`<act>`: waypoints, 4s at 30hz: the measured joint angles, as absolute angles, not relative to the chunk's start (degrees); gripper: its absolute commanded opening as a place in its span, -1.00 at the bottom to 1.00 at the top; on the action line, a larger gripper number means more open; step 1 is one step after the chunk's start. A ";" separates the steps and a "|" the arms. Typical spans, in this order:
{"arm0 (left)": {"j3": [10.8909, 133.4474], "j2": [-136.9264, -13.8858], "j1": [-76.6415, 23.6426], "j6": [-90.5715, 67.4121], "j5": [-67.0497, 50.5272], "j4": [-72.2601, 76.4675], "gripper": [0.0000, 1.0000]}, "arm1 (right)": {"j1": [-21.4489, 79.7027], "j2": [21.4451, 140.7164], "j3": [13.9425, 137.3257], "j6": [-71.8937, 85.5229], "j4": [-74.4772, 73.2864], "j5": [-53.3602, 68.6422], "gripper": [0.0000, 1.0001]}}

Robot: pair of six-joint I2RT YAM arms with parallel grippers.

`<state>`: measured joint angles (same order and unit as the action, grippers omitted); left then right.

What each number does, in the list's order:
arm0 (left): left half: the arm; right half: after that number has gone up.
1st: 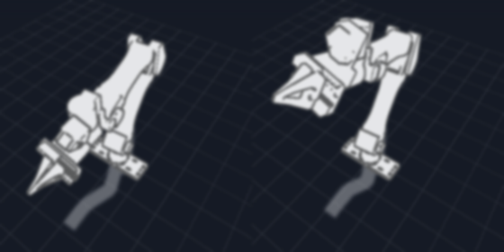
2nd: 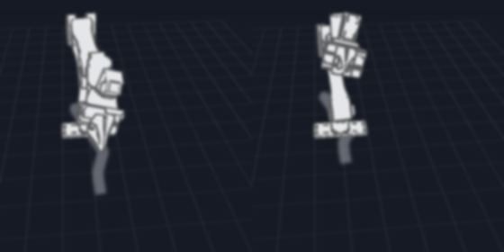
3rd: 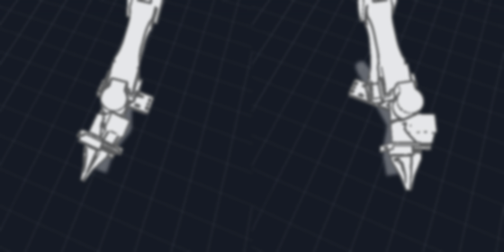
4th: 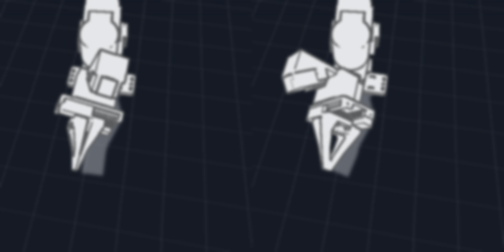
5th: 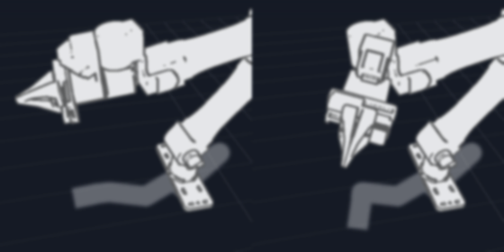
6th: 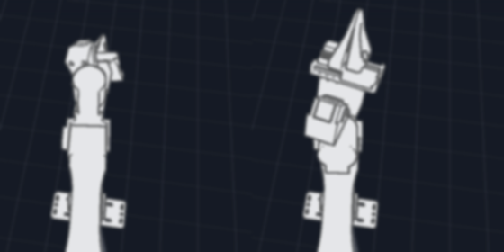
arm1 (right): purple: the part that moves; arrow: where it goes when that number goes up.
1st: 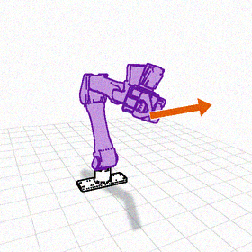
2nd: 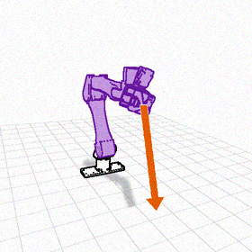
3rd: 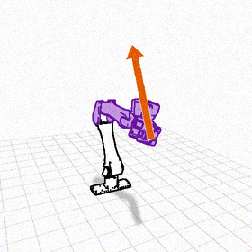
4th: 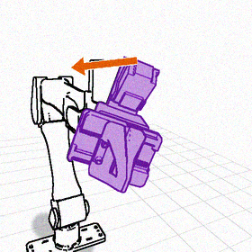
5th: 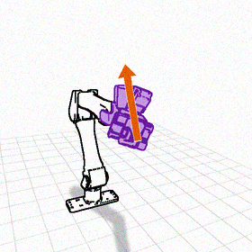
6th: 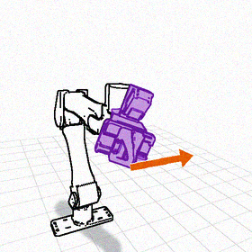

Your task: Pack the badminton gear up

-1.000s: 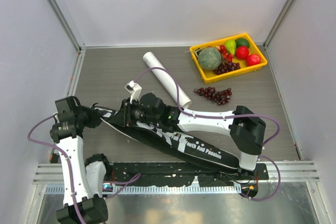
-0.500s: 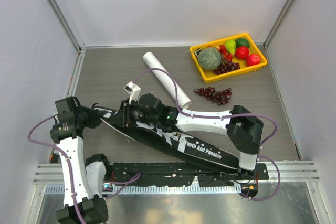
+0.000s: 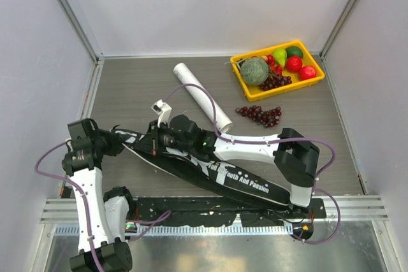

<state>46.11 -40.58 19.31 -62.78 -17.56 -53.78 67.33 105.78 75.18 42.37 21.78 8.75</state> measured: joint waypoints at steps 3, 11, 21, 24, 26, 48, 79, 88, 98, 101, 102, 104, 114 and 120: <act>46.11 -40.34 19.25 -63.07 -17.15 -53.91 -1.00 | 67.42 104.42 72.42 42.15 23.40 7.51 -0.89; 48.82 -38.87 18.85 -64.20 -15.14 -56.40 -1.00 | 67.96 96.86 63.46 41.60 25.30 3.97 -0.90; 52.73 -41.23 18.48 -64.53 -11.53 -58.76 -1.00 | 68.14 79.88 49.87 42.17 18.94 -5.74 -0.89; 55.24 -42.72 18.50 -64.77 -9.78 -59.92 -1.00 | 68.12 72.60 44.97 42.50 15.09 -9.45 -0.90; 56.49 -43.46 18.50 -65.30 -8.93 -60.34 -1.00 | 68.10 67.59 41.89 42.96 11.77 -12.21 -0.90; 68.29 -53.01 21.56 -67.51 -2.00 -66.41 -1.00 | 60.69 37.93 33.21 58.96 -39.66 -47.44 -0.90; 72.31 -65.04 31.79 -62.63 -3.75 -71.37 -1.00 | 10.02 54.57 21.21 44.07 -2.09 -4.38 -0.90; 72.14 -64.88 32.45 -61.87 -4.51 -69.17 -1.00 | 9.08 50.65 20.23 41.80 -3.27 -1.61 0.01; 74.61 -66.02 32.82 -57.49 -5.48 -67.85 -1.00 | 8.49 38.61 32.23 27.49 -15.64 9.10 0.84; 74.39 -66.28 32.82 -55.13 -7.60 -65.49 -1.00 | 11.22 39.79 33.19 24.08 -12.75 14.28 0.85; 74.72 -66.70 32.82 -54.28 -8.05 -65.32 -1.00 | 12.58 40.69 33.34 23.35 -12.40 15.11 0.86; 76.29 -68.40 33.04 -52.18 -8.69 -65.82 -1.00 | 16.78 43.59 33.93 20.93 -12.29 15.70 0.86; 82.63 -76.77 34.52 -40.45 -16.05 -66.11 -1.00 | 26.22 55.42 34.48 21.10 -14.61 6.63 0.46; 82.59 -82.61 34.50 -37.08 -26.06 -58.63 -0.85 | 34.87 55.37 26.46 26.57 -10.87 4.54 0.41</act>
<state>82.59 -82.61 34.50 -37.08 -26.06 -58.63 34.87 55.37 26.46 26.57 -10.87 4.54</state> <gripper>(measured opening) 0.126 0.709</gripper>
